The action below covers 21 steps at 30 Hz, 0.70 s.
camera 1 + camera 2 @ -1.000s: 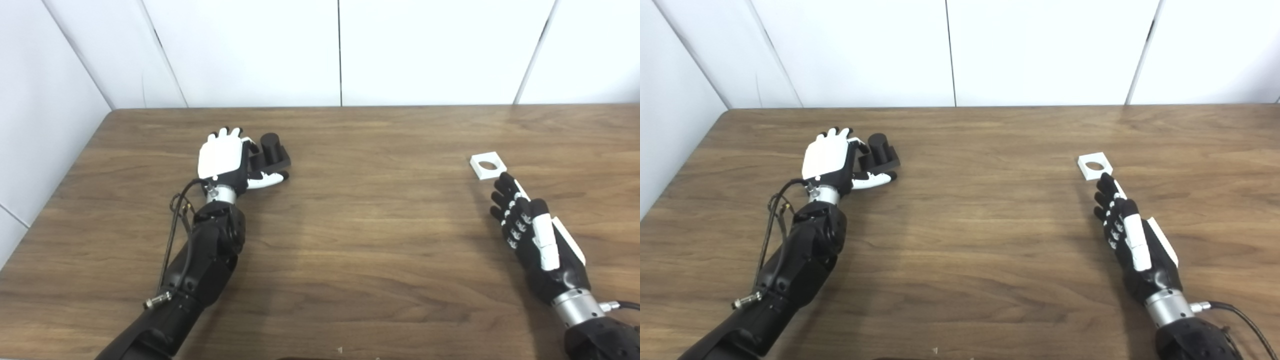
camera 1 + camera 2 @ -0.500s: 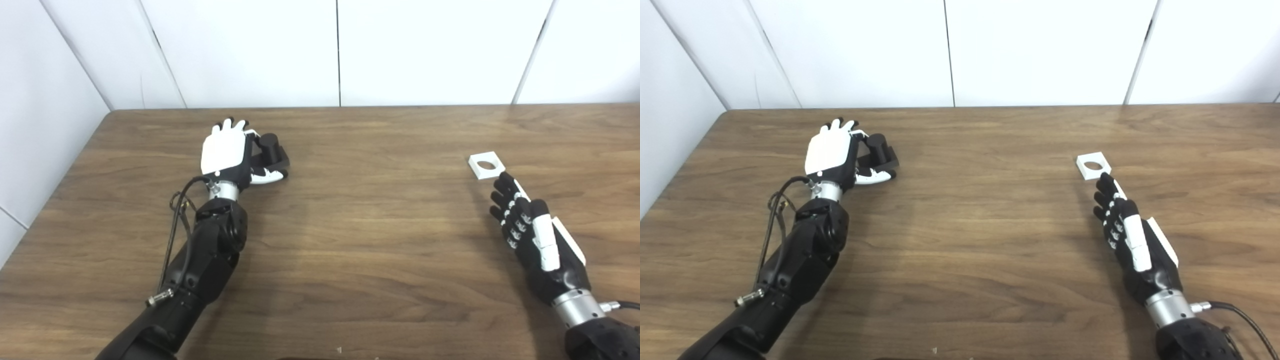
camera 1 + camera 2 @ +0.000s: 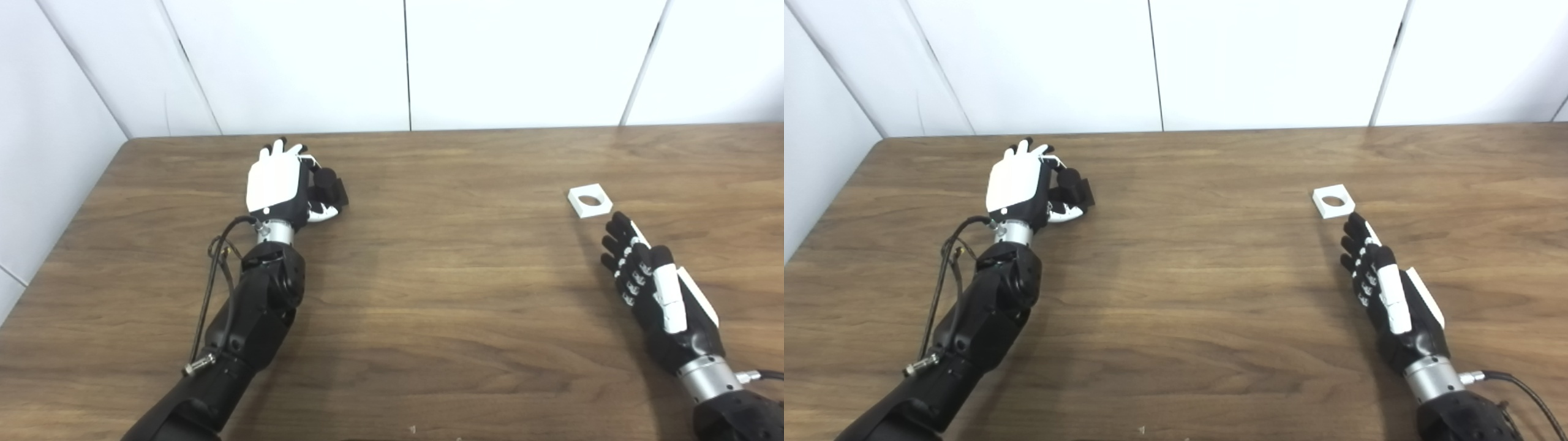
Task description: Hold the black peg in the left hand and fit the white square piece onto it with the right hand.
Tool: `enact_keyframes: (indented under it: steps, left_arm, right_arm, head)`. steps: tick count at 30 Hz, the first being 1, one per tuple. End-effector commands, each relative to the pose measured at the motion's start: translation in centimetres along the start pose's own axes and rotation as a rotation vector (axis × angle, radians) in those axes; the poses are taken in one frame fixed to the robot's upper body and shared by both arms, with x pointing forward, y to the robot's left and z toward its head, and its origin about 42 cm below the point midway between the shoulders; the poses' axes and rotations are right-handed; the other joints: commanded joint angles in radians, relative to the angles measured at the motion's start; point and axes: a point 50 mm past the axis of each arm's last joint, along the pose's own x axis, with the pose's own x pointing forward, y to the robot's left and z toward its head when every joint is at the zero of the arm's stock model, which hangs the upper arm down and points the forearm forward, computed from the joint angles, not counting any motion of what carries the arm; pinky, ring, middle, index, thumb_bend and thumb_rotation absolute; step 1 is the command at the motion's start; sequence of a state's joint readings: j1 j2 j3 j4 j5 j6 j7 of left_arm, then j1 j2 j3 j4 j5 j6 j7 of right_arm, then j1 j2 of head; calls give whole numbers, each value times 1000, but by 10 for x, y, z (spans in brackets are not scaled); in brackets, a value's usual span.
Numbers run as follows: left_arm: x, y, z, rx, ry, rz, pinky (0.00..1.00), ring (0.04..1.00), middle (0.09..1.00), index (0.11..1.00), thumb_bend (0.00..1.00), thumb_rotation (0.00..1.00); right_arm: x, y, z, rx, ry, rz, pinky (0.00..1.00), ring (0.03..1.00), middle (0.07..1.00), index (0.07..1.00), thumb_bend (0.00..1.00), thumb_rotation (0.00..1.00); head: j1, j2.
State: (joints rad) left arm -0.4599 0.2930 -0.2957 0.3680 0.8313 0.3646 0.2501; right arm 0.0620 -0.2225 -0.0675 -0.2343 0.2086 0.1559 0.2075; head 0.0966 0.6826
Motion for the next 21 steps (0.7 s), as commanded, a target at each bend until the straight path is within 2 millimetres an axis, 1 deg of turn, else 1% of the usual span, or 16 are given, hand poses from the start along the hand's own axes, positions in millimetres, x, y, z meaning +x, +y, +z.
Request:
enact_keyframes:
  steps: [1, 6, 9, 13, 17, 21]
  left_arm:
    - [0, 1, -15, 31, 36, -3, 1000, 992, 874, 488, 519, 71]
    - [-1, 0, -16, 17, 34, 7, 1000, 991, 868, 486, 518, 72]
    - [-1, 0, -16, 15, 31, 16, 1000, 985, 859, 485, 519, 72]
    - [-3, 1, -16, -21, 21, 31, 1000, 976, 845, 482, 521, 69]
    - [-7, 2, -15, -48, 16, 37, 1000, 978, 839, 481, 522, 68]
    - [-15, 6, -11, -77, 3, 42, 1000, 978, 836, 480, 524, 66]
  right_arm:
    - [4, -3, 17, -38, -89, 21, 1000, 1000, 1000, 1000, 701, 1000]
    - [5, -4, 18, -39, -94, 25, 1000, 1000, 1000, 1000, 704, 1000]
    - [5, -4, 17, -38, -96, 28, 1000, 1000, 1000, 1000, 687, 1000]
    - [5, -4, 18, -51, -101, 26, 1000, 1000, 1000, 1000, 685, 1000]
    - [6, -4, 18, -57, -100, 25, 1000, 1000, 1000, 1000, 680, 1000]
    - [8, -3, 18, -46, -95, 32, 1000, 1000, 1000, 1000, 685, 1000]
  head:
    - [1, 0]
    - [1, 0]
    - [2, 0]
    - [2, 0]
    - [2, 0]
    - [-9, 6]
